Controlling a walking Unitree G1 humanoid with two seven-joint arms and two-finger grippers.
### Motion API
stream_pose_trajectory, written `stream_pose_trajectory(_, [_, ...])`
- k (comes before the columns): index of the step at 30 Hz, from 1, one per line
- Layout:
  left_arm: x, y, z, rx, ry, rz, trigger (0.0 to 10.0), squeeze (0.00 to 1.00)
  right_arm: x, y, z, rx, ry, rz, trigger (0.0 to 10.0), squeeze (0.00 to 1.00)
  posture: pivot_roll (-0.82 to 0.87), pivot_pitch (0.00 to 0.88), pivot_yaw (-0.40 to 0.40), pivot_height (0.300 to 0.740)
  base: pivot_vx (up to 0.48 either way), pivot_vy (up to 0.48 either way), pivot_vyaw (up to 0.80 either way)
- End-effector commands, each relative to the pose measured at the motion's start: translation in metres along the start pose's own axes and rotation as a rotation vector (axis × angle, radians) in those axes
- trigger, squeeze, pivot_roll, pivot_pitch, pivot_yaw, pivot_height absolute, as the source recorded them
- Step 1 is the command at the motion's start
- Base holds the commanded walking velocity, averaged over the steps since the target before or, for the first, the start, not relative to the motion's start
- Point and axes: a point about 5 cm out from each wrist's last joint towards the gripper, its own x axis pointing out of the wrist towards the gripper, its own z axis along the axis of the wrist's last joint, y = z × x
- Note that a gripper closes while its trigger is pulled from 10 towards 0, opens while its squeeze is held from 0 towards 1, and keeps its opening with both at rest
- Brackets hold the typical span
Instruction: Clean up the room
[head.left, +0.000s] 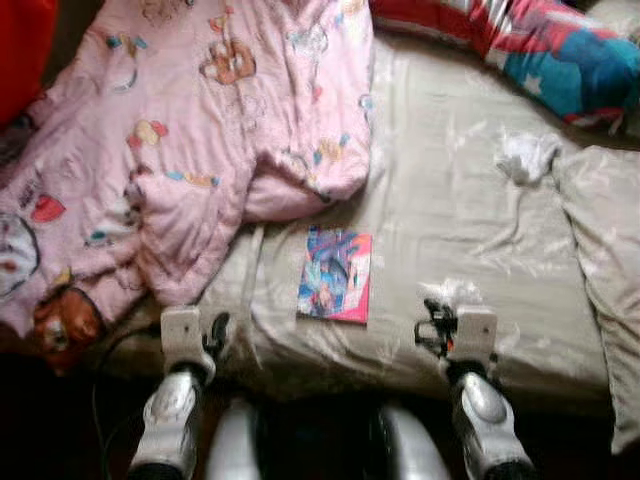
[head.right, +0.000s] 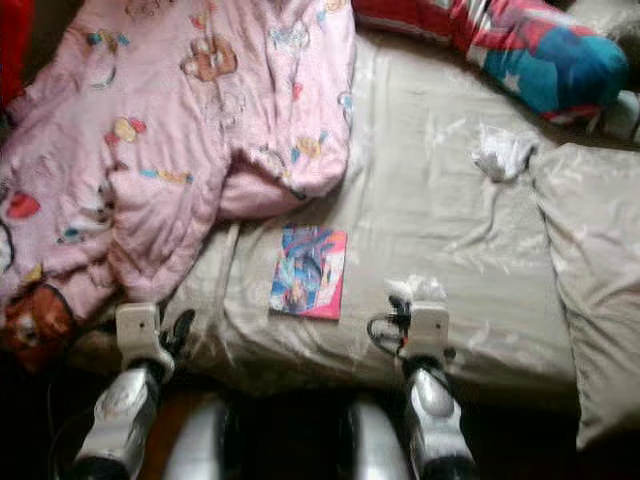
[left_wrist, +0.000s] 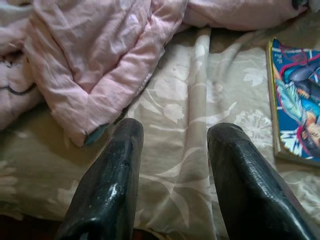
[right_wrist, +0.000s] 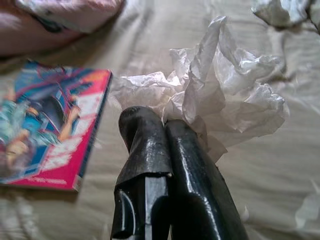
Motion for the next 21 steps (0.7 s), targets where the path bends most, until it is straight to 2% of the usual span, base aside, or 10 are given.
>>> stream_pose_trajectory(1, [-0.005,0.001,-0.014,0.008,0.06,-0.008,10.0,0.0,-0.005,-0.002,-0.012,-0.007,0.052,-0.001,10.0,0.0,0.01,0.216,-0.039,0.74,0.0,0.0,0.0])
stream_pose_trajectory(9, [-0.007,-0.001,-0.034,-0.02,0.186,0.007,10.0,0.0,-0.012,-0.009,-0.029,0.001,0.156,-0.021,10.0,0.0,0.01,0.203,-0.041,0.74,0.0,0.0,0.0])
stream_pose_trajectory(10, [-0.009,0.0,-0.041,-0.029,0.229,0.016,10.0,0.0,-0.014,-0.011,-0.035,-0.006,0.195,-0.027,10.0,0.0,0.0,0.194,-0.043,0.74,0.0,0.0,0.0])
stream_pose_trajectory(11, [-0.009,0.0,-0.041,-0.029,0.229,0.016,10.0,0.0,-0.014,-0.011,-0.035,-0.006,0.195,-0.027,10.0,0.0,0.0,0.194,-0.043,0.74,0.0,0.0,0.0])
stream_pose_trajectory(13, [-0.017,0.0,-0.055,-0.015,0.317,0.012,10.0,0.0,-0.022,-0.018,-0.047,0.008,0.259,-0.06,10.0,0.0,0.01,0.191,-0.043,0.74,0.0,0.0,0.0])
stream_pose_trajectory(16, [-0.022,0.001,-0.064,-0.019,0.373,0.031,10.0,0.0,-0.029,-0.024,-0.056,0.022,0.316,-0.084,10.0,0.0,0.0,0.186,-0.041,0.74,0.0,0.0,0.0])
stream_pose_trajectory(18, [-0.025,0.005,-0.068,-0.092,0.403,0.081,10.0,0.0,-0.033,-0.026,-0.062,0.009,0.359,-0.086,10.0,0.0,0.0,0.185,-0.038,0.74,0.0,0.0,0.0])
stream_pose_trajectory(21, [-0.029,0.012,-0.073,-0.126,0.439,0.135,10.0,0.0,-0.039,-0.025,-0.07,-0.003,0.419,-0.073,10.0,0.0,-0.01,0.179,-0.037,0.74,0.0,0.0,0.0])
